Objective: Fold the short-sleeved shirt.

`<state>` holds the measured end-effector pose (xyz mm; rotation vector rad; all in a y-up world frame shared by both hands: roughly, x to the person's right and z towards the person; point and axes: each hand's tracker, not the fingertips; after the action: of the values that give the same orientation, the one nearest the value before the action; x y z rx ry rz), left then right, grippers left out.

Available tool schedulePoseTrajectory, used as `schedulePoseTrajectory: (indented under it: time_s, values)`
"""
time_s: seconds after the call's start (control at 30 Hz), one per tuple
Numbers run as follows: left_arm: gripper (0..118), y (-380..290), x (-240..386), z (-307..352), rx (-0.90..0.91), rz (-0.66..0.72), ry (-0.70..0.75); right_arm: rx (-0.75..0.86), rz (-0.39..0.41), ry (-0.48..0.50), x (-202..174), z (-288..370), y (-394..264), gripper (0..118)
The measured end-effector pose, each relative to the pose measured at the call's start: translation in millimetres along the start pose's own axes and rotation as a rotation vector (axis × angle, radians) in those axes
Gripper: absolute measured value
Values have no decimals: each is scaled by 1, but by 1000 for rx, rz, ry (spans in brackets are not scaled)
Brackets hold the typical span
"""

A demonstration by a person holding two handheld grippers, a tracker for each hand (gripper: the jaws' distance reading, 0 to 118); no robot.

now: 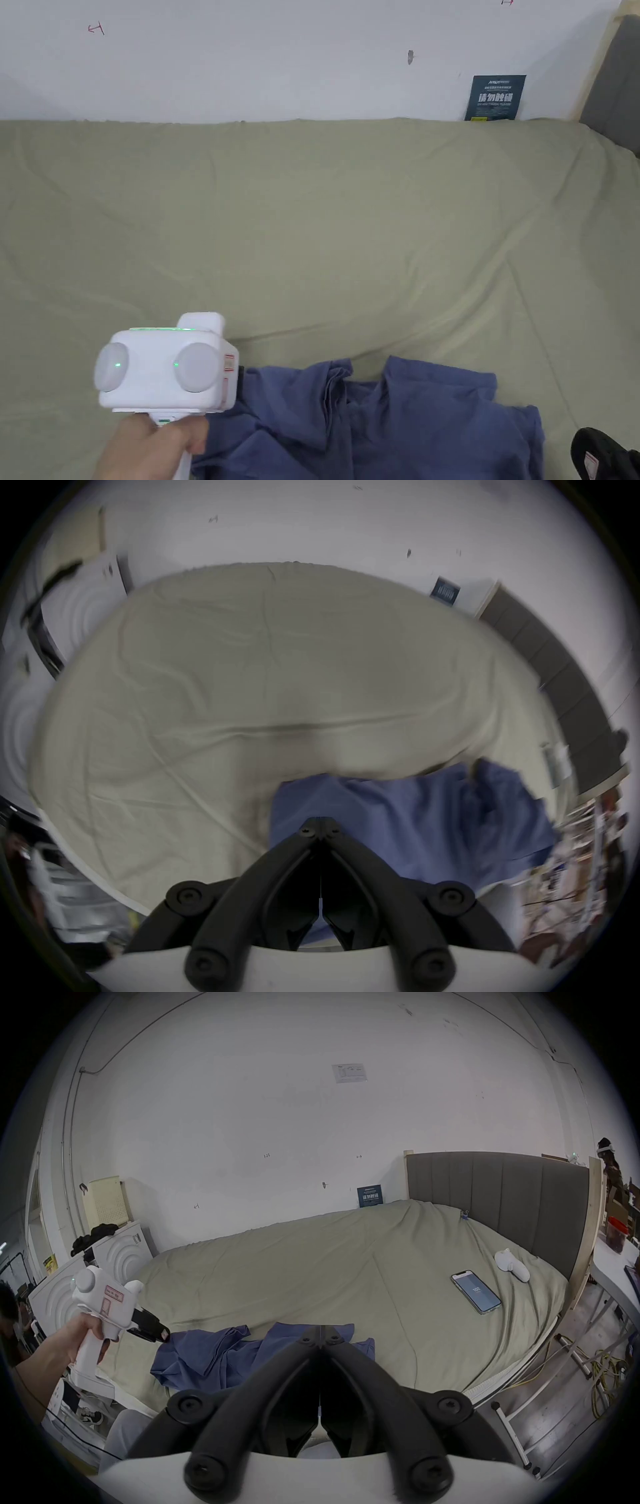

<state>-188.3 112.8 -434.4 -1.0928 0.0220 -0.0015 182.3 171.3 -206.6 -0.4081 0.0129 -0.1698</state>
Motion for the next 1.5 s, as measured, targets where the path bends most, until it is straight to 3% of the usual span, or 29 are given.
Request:
schedulePoseTrajectory:
  time_s: [0.1, 0.23, 0.47, 0.57, 0.77, 0.83, 0.93, 1.2, 1.37, 1.4, 1.43, 1.47, 1.5]
  values:
    - [0, -5, 21, -1, -15, -8, -68, 2, 1, -4, 5, 4, 2, 0]
    - [0, -11, 49, -13, -38, -53, -40, 5, 1, -12, 7, 6, 3, 0]
    - [0, -46, 146, -33, -22, -407, 267, -16, -28, -15, 11, 4, -6, 0]
    - [0, -51, 166, -26, 20, -400, 258, -23, -25, -19, 12, 5, -9, 0]
    - [0, -36, 146, 4, 43, -237, -107, -38, -25, -33, 15, 5, -7, 0]
    - [0, -28, 115, 17, 48, -119, -298, -36, -22, -36, 15, 6, -4, 0]
    - [0, -14, 57, 27, 61, 11, -444, -36, -13, -37, 11, 4, -2, 0]
    - [0, -15, -91, 20, 76, 239, -515, -83, 21, -6, -12, -18, -4, 0]
    - [0, -21, -129, -11, 32, 267, -648, -106, 37, 13, -30, -28, -3, 0]
    - [6, -22, -133, -19, 20, 288, -689, -110, 44, 17, -34, -29, -3, 0]
    - [35, -23, -137, -27, 4, 310, -749, -116, 51, 22, -37, -31, -2, 0]
    - [82, -25, -139, -33, -6, 325, -797, -119, 59, 24, -39, -32, -2, 0]
    - [118, -26, -137, -44, -31, 331, -836, -120, 69, 23, -41, -33, -1, 0]
